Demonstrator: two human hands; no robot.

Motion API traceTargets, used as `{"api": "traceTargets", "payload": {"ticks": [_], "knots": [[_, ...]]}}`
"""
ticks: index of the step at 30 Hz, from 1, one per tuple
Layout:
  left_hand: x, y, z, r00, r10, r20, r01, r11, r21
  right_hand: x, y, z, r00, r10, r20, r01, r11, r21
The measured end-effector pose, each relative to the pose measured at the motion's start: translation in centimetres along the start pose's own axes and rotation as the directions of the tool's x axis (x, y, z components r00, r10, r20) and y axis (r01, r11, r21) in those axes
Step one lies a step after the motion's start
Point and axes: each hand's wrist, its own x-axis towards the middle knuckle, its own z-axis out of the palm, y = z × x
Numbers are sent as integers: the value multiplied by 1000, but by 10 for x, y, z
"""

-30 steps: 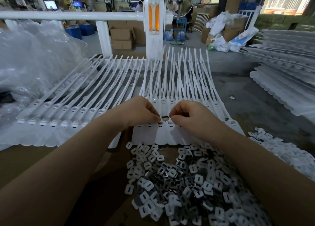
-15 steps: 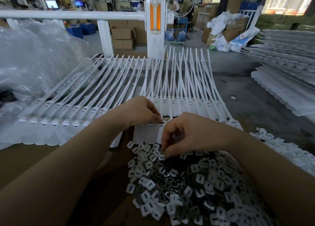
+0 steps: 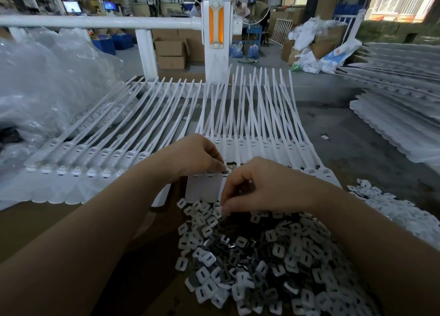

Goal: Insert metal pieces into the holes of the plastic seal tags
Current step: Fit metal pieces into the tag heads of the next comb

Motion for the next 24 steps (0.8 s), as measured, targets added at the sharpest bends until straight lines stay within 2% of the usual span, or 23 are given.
{"api": "traceTargets", "payload": {"ticks": [2,5,8,17,24], "knots": [[-1,1,-4,997,76,0,-76,997,8,0,3,-3,991,41,-126,-31,996,81],[-3,5,-9,986,168,9,-168,986,4,1,10,-7,941,138,-309,-76,976,203],[-4,7,-11,983,179,51,-176,983,-59,2,13,-8,893,209,-399,-123,965,231],[-7,13,-10,967,250,47,-242,961,-136,5,17,-8,851,281,-443,-224,958,177],[-9,16,-6,971,234,53,-230,970,-84,6,18,-6,855,272,-441,-228,962,152]]}}
